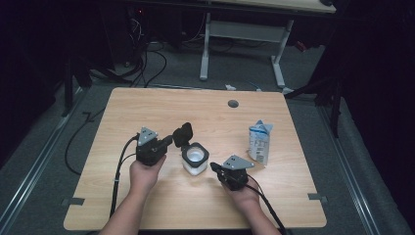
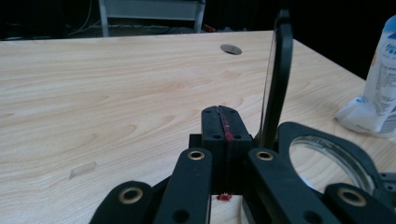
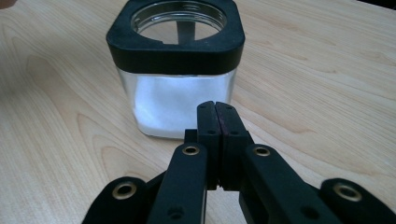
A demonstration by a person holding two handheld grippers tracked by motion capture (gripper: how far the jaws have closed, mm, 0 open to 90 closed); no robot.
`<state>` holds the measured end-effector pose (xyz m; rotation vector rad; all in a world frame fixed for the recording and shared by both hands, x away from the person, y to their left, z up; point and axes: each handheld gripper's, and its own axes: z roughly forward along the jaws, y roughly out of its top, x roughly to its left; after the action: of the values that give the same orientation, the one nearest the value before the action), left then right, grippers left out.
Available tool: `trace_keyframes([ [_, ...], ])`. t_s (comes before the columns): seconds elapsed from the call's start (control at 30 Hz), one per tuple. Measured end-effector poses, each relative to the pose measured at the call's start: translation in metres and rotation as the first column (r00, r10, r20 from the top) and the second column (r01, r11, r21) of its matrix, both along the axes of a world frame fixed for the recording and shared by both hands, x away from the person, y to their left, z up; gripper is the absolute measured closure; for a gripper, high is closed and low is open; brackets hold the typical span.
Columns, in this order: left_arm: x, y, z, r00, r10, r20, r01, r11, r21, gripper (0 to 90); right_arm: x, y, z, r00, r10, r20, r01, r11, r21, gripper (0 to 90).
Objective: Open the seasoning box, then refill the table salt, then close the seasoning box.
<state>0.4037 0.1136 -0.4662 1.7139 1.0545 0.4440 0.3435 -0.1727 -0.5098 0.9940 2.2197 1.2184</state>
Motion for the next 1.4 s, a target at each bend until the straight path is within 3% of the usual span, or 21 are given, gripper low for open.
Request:
trace_keyframes([
  [0.2,-0.004,-0.004,0.008,0.9996,-0.013,0.025,0.013,0.9998,-0.015,89.8,-0.001,0.004,0.000,0.9999,0.016,0.000,-0.016,1.000,0.001,89.4],
  [0.63,-0.009,-0.007,0.009,0.9992,-0.023,0.033,0.024,0.9994,-0.025,89.9,-0.002,0.008,-0.001,0.9997,0.024,0.003,-0.024,1.000,-0.011,89.4],
  [1.03,-0.025,-0.016,0.009,0.9965,-0.056,0.062,0.060,0.9965,-0.059,89.6,-0.003,0.009,-0.002,0.9996,0.027,0.005,-0.027,0.999,-0.019,89.4],
  [1.4,-0.039,-0.027,-0.002,0.9915,-0.120,0.051,0.121,0.9925,-0.014,88.9,-0.002,0.007,-0.002,0.9998,0.021,0.006,-0.021,1.000,-0.015,89.4],
])
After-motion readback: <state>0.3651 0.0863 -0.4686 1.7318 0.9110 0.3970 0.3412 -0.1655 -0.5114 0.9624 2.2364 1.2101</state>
